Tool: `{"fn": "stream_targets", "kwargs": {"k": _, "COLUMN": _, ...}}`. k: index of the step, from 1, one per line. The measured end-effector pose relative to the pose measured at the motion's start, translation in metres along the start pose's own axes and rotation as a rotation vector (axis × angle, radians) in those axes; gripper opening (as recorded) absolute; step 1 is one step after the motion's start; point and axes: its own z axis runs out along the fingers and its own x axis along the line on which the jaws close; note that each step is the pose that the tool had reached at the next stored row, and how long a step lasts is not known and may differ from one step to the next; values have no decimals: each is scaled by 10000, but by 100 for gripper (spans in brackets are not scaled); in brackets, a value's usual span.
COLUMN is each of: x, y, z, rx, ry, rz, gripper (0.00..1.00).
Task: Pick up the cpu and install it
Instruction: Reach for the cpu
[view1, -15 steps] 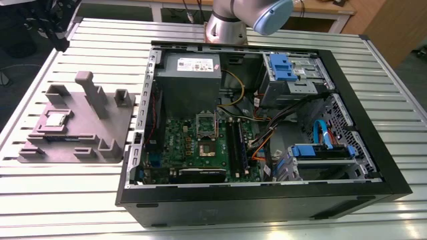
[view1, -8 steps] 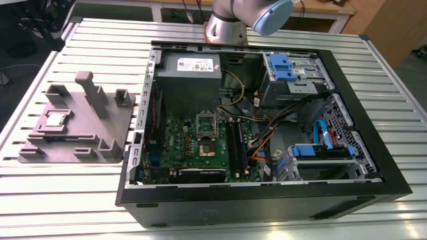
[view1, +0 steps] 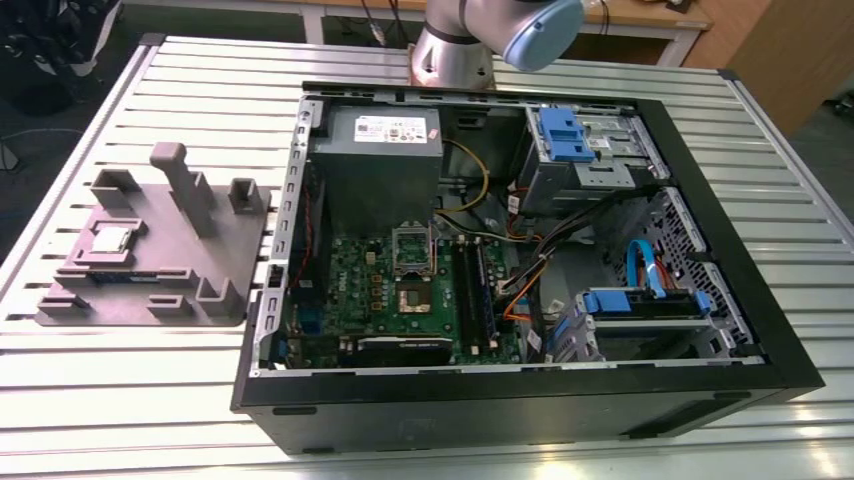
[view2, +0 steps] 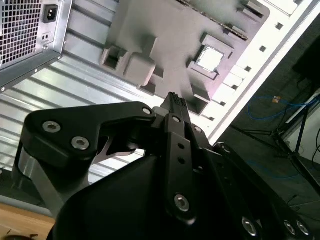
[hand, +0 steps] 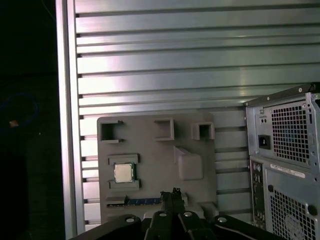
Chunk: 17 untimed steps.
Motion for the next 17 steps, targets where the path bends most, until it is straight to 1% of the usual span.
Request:
{"fn": "stream_targets", "kwargs": {"k": 2, "x": 19, "y": -2, "z": 0, "rx": 0, "ry": 0, "rz": 0, "gripper": 10}}
{"fn": "stream_targets", "kwargs": {"k": 10, "x": 22, "y": -2, "z": 0, "rx": 0, "ry": 0, "rz": 0, "gripper": 10}}
{"fn": "stream_targets", "kwargs": {"k": 14, "x": 90, "y": -7, "z": -1, "rx": 0, "ry": 0, "rz": 0, "gripper": 10}}
{"fn": "stream_targets", "kwargs": {"k": 17, "x": 110, "y": -9, "z": -2, "rx": 0, "ry": 1, "rz": -1, "gripper": 10}}
